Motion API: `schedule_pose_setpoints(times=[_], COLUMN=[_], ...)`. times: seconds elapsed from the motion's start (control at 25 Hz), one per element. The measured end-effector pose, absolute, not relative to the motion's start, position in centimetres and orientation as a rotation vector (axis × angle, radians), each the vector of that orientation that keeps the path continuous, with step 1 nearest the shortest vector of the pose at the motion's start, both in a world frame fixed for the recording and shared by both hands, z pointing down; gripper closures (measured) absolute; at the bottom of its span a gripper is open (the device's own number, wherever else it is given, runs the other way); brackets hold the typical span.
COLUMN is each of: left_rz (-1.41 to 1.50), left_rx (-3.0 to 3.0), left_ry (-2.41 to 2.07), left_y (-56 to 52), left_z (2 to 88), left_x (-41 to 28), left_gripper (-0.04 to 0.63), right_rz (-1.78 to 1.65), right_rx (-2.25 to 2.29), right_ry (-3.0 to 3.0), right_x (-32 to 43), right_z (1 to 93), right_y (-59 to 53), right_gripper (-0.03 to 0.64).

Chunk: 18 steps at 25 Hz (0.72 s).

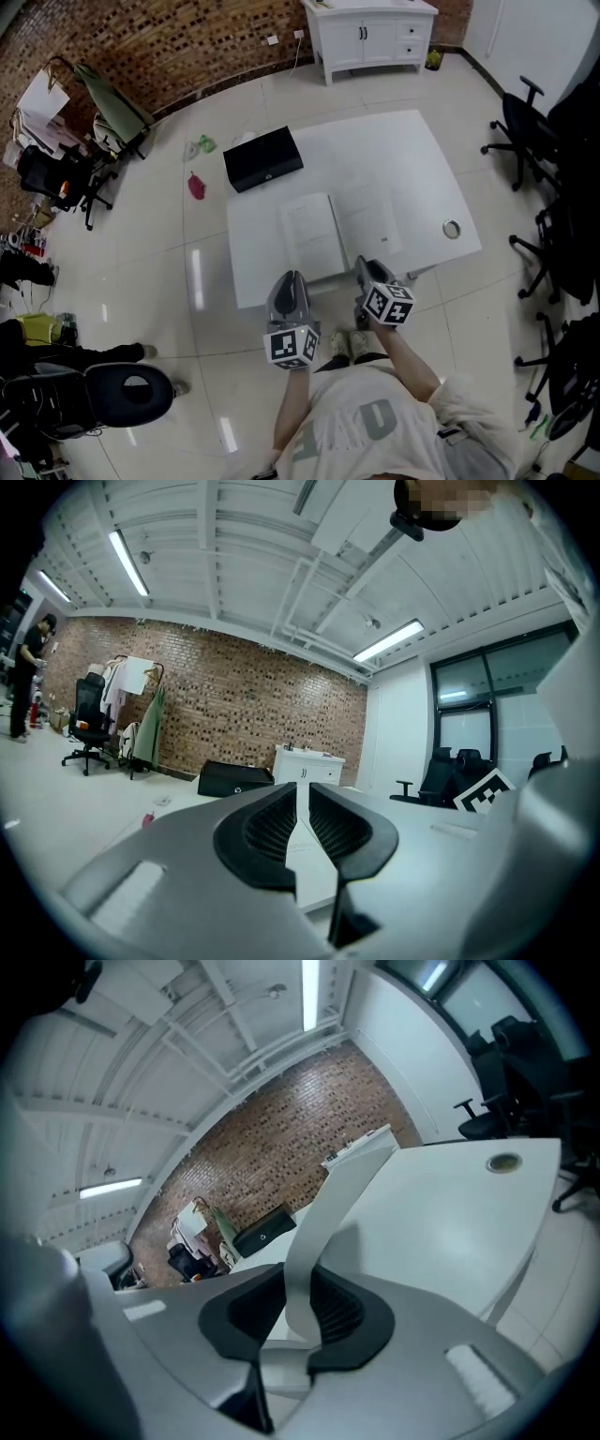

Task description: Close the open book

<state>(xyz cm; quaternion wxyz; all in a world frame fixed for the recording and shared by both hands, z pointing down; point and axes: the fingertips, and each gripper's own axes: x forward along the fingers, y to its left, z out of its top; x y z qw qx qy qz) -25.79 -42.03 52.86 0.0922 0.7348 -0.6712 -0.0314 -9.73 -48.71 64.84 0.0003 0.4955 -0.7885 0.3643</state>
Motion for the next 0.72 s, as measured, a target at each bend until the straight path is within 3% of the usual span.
schedule_pose_setpoints(times=[0.52, 0.72], left_rz=[-0.121, -0.132], left_rx=[2.106, 2.062], left_ry=[-2.066, -2.100], left_y=[-40.4, -39.8], left_z=[53.7, 53.6], left_x=[-26.4, -27.7], left_gripper=[0.546, 0.546], right_rz=[0.580, 0.293], right_rx=[1.273, 0.962], right_ry=[-2.507, -2.492], right_x=[-13.8, -19.5], right_z=[64.4, 66.0], right_y=[-46.3, -44.0], right_gripper=[0.523, 0.523])
